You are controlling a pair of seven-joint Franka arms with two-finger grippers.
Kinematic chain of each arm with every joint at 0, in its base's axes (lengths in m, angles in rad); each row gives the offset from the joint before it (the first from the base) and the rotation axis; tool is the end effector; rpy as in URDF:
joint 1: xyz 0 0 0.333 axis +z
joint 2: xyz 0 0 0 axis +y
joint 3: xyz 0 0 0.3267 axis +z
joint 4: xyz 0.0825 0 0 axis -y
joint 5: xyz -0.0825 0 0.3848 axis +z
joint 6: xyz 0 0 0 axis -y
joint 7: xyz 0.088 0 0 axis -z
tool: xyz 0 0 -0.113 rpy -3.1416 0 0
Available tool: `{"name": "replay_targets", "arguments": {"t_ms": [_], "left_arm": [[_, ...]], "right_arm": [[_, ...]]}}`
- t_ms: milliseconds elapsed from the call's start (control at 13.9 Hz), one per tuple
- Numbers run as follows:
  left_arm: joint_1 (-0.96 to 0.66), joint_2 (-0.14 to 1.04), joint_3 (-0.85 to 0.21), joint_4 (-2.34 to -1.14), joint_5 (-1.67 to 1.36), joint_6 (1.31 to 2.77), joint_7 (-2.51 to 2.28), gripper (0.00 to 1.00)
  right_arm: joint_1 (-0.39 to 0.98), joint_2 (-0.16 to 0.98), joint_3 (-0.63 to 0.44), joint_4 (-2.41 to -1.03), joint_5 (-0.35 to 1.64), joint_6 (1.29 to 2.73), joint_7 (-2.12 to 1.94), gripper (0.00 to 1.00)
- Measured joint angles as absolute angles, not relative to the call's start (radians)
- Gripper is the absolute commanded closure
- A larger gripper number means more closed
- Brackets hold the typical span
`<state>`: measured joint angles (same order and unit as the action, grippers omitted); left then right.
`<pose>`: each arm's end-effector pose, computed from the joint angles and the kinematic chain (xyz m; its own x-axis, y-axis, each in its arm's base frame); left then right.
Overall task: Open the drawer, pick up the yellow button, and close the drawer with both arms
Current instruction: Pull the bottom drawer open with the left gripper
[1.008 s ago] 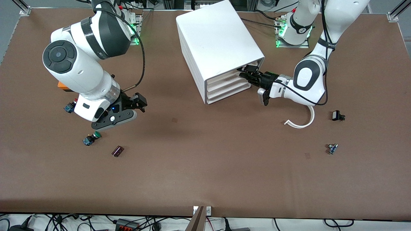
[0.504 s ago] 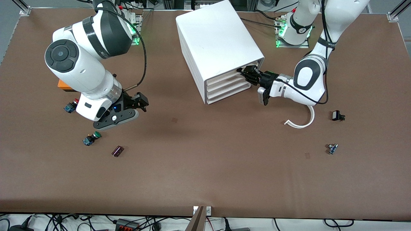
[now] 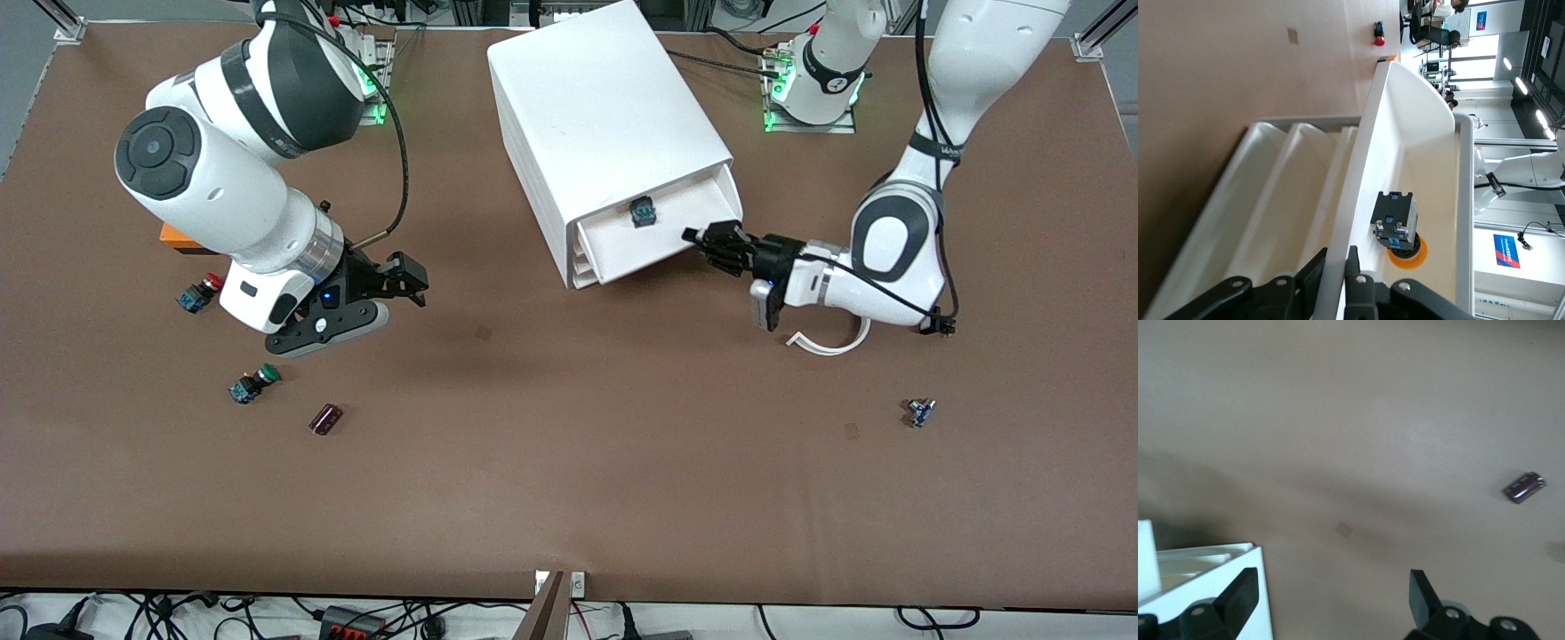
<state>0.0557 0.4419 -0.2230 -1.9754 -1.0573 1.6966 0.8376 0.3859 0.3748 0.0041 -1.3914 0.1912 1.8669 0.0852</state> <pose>0.5420 -0.1759 0.2647 0.9028 -0.4300 -0.0042 -0.1409 -0.3050 0.9419 0.6316 0.2760 0.5110 0.9659 0.2465 0.0789 0.2575 -0.9463 -0.1953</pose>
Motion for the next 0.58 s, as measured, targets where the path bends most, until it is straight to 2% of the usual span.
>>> {"name": "replay_targets", "arguments": {"t_ms": [72,144,288,576], "left_arm": [[0.065,0.466,-0.223,-1.941,-1.044,1.687,0.838,0.87],[0.072,0.489,-0.224,-1.907,-1.032,1.680,0.837,0.79],[0.080,0.521,-0.224,-1.862,-1.011,1.671,0.830,0.01],[0.084,0.535,-0.223,-1.846,-0.970,1.693,0.828,0.00]], "right_arm": [[0.386,0.375,0.004,-1.391,0.202,1.881,0.093,0.00],[0.386,0.375,0.004,-1.391,0.207,1.897,0.106,0.00],[0.393,0.379,0.007,-1.391,0.213,1.919,0.127,0.00],[0.459,0.399,0.011,-1.391,0.214,1.997,0.150,0.00]]}}
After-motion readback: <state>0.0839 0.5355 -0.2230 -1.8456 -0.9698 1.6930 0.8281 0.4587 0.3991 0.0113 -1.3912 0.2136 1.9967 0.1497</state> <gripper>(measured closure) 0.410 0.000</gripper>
